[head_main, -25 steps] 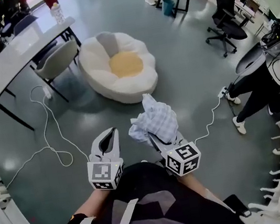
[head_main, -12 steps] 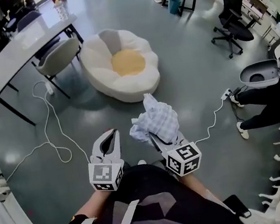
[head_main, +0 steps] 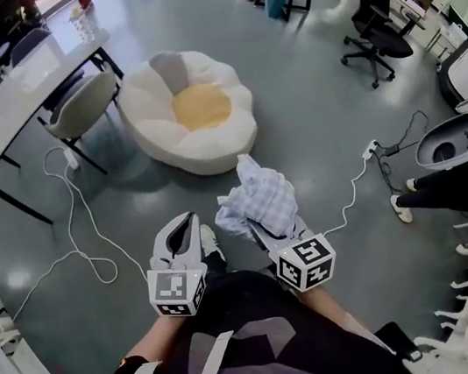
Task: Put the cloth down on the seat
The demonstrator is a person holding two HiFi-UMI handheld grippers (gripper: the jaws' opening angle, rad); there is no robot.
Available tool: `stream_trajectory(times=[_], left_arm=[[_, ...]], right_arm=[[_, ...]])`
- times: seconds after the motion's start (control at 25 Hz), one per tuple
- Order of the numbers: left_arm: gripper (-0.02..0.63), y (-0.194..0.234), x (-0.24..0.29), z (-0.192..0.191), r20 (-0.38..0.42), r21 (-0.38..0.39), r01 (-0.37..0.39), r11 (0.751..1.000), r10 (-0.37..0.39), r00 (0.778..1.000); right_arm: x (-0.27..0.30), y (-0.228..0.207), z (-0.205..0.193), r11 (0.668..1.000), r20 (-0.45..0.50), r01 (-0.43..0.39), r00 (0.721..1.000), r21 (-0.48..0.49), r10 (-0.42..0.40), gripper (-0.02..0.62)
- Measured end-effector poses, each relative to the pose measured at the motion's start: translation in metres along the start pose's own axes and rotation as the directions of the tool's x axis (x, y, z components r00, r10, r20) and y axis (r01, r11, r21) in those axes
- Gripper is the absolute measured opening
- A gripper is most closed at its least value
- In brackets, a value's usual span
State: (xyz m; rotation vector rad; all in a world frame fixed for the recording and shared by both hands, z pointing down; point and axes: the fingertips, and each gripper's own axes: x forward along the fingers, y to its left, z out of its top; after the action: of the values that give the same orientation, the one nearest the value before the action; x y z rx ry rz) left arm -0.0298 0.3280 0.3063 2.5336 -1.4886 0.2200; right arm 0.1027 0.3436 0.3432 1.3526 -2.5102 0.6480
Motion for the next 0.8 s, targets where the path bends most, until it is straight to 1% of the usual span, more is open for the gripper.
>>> stream_trajectory(times=[0.24, 0.52, 0.8], left_arm=[[-0.002, 0.011, 0.046, 0.013, -0.004, -0.007, 0.047, 0.999, -0.047, 0.999], [-0.002, 0.052, 0.092, 0.009, -0.048, -0.033, 0.038, 0.999, -0.039, 0.998], [-0.002, 0.089, 0.14, 0.016, -0.052, -0.055, 0.031, 0.998, -0.033, 0.998]], right_arm=[[0.023, -0.025, 0.02, 0.999, -0.025, 0.043, 0.999, 0.004, -0.042, 0.16], [0.075, -0.054, 0.036, 0.998, -0.078, 0.063, 0.995, 0.017, -0.061, 0.16], [0.126, -0.081, 0.059, 0.997, -0.099, 0.078, 0.992, 0.015, -0.076, 0.16]])
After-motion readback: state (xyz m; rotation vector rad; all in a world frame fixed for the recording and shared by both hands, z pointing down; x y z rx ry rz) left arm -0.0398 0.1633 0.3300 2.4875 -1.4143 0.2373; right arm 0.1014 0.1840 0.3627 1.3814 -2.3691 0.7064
